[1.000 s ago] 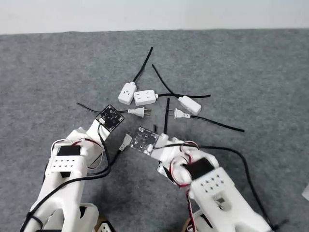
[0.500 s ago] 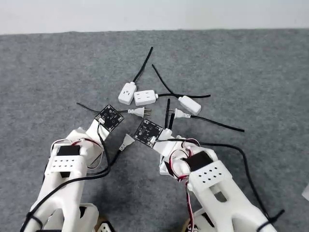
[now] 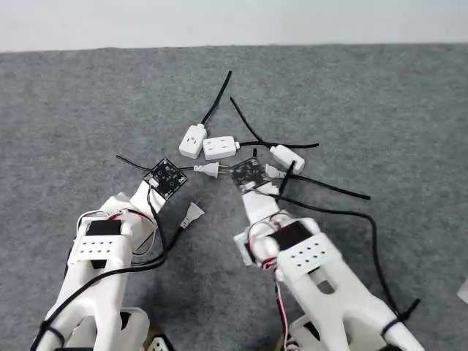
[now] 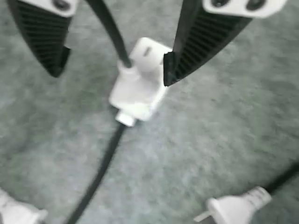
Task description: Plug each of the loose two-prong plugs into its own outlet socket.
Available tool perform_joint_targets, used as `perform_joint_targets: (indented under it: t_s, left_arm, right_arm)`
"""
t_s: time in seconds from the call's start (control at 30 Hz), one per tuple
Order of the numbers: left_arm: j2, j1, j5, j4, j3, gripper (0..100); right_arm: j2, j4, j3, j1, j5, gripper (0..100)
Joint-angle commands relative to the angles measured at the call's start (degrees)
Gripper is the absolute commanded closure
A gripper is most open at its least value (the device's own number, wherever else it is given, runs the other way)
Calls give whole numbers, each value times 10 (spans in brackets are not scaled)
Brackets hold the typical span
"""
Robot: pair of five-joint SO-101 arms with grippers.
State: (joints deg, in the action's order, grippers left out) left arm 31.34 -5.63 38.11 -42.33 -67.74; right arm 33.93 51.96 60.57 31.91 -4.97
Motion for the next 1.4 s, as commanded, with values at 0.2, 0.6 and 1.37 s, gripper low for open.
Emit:
perform_joint_targets:
  t_s: [0.2, 0.6, 1.37]
  left_arm:
    - [11, -4, -8, 17, 14, 956]
    - [11, -11, -8, 17, 15, 956]
    - [11, -11, -8, 17, 15, 956]
  right_arm:
    - [-85, -84, -32, 73, -70, 659]
    - [-211, -45, -115, 28, -48, 978]
    - [66, 127, -118, -706, 309, 991]
